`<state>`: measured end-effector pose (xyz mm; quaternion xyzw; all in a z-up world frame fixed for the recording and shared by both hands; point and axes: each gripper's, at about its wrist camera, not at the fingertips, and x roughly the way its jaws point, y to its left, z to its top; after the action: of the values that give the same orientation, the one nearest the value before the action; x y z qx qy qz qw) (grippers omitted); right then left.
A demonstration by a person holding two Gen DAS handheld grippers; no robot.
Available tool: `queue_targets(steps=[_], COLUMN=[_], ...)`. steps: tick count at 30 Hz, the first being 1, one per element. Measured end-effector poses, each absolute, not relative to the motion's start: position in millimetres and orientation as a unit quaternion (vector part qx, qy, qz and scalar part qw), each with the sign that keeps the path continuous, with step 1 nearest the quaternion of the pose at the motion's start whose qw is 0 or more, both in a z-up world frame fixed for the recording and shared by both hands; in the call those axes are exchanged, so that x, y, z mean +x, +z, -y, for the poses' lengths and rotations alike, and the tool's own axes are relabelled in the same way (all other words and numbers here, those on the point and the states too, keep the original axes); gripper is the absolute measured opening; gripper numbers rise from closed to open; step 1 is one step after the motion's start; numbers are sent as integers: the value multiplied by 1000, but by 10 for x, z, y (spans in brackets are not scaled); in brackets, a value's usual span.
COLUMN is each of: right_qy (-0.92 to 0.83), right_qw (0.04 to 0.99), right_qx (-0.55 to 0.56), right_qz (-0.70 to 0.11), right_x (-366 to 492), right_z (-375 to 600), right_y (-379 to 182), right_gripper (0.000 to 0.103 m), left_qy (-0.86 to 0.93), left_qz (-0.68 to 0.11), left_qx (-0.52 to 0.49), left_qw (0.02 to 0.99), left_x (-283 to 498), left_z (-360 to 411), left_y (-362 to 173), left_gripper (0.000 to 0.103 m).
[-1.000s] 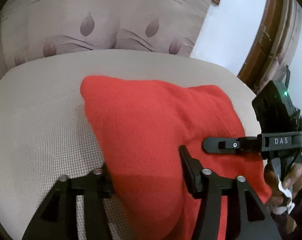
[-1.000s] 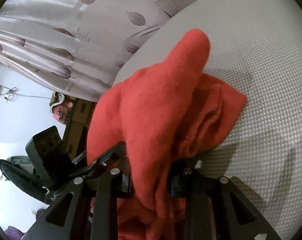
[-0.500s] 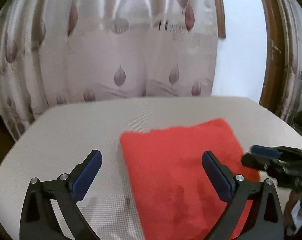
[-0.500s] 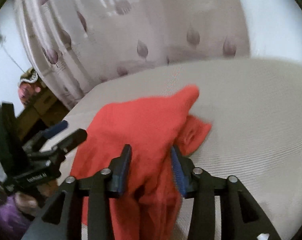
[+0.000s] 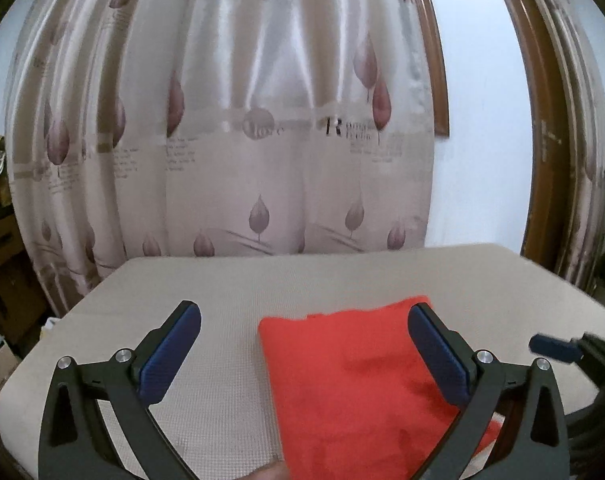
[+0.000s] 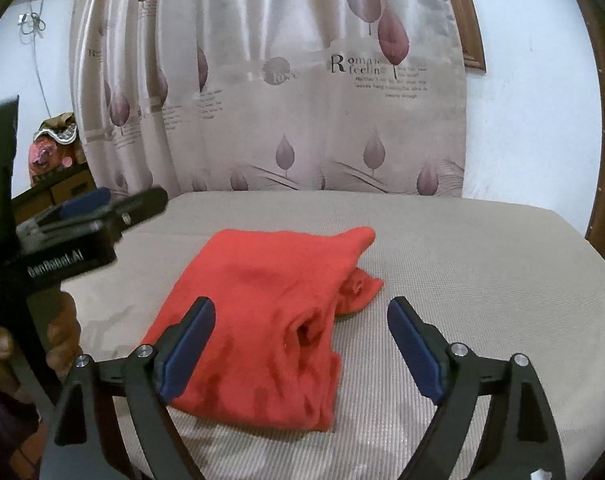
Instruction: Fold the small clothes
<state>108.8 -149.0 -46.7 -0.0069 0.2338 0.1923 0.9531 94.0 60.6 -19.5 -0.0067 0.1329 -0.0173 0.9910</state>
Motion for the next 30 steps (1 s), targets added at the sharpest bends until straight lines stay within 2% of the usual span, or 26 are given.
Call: queue_targets(steps=[11, 30], right_qy=[200, 201], right_qw=[951, 949], right_qx=[-2, -5], right_qz=[-236, -242], right_x=[992, 895], right_z=[1532, 1519], right_y=[-452, -453], right_gripper=[89, 94], left_qy=[-25, -13], left_qz=[-122, -135], left_qx=[6, 17], left_qw=[992, 991], left_x=[768, 720], left_z=[-499, -333], left_y=[-24, -168], left_gripper=[103, 103])
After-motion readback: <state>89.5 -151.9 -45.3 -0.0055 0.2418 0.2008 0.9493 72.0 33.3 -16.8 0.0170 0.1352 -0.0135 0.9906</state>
